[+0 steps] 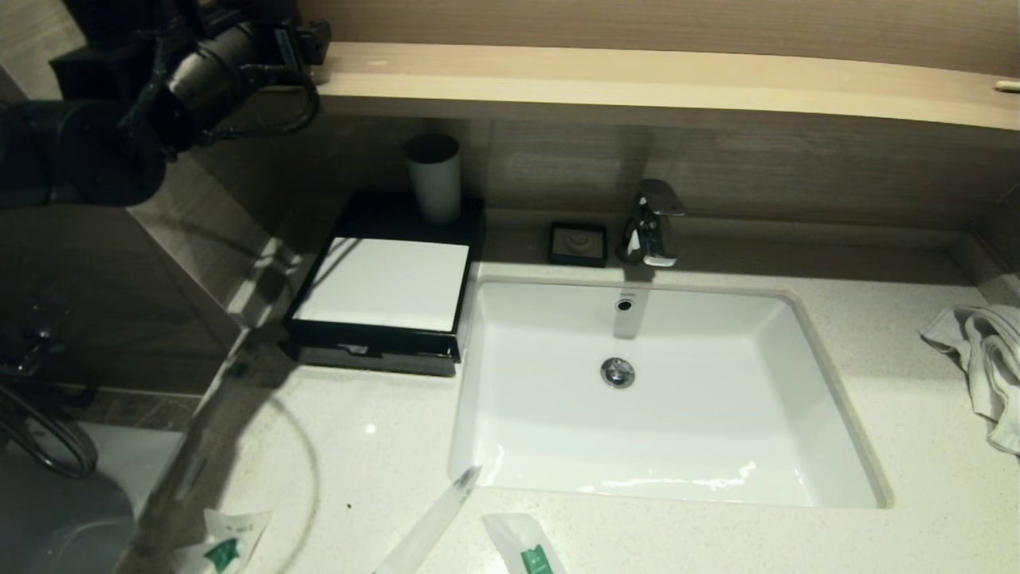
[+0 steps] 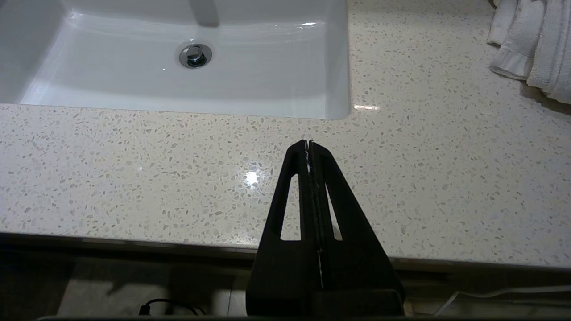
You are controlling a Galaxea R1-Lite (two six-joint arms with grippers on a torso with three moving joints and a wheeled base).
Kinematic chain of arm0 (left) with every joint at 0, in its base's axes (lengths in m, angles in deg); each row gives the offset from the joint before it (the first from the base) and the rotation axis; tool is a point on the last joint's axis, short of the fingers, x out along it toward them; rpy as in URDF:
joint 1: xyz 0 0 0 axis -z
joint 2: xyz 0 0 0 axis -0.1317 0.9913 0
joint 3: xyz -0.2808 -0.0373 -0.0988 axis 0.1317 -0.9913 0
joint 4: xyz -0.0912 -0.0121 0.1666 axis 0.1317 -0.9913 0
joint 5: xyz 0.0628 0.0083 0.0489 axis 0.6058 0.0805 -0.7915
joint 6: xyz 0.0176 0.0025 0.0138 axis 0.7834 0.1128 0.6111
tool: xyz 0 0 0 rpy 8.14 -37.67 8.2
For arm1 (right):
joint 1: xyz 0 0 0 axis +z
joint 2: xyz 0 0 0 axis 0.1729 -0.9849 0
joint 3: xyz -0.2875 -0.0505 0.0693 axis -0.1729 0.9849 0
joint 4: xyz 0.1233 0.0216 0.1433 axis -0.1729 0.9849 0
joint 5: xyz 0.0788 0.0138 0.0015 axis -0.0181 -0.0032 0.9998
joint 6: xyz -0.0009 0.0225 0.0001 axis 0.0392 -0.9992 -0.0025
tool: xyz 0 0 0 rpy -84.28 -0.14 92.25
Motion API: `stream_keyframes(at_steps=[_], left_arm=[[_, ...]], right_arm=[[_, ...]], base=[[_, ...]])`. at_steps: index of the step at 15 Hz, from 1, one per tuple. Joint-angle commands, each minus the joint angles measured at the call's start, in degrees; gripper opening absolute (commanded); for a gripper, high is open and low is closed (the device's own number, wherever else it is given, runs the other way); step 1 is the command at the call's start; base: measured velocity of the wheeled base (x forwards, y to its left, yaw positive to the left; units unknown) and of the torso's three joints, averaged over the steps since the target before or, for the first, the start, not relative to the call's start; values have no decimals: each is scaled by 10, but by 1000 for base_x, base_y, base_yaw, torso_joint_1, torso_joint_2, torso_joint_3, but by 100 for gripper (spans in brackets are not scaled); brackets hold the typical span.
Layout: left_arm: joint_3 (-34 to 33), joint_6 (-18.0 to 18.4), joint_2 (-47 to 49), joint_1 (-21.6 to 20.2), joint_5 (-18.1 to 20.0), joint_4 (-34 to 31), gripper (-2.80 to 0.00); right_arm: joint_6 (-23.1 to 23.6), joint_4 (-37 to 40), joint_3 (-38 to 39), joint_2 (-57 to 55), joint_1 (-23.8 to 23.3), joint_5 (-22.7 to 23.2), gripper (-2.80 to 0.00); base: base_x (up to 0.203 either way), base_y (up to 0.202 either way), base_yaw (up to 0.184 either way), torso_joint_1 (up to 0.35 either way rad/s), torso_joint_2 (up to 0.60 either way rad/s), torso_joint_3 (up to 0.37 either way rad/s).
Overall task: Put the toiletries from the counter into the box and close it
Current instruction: Pick up the cup
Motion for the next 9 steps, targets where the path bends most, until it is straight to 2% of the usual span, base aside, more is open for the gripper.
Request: stream_keyframes(at_steps=[1,9], left_arm=[[3,0,5,0,-1,2,0],[13,1,16,-1,-3,2,0]], right_arm=[[0,0,0,0,0,1,-280],[0,0,0,0,0,1,-280]], base=[[0,0,0,0,0,0],[0,0,0,0,0,0]])
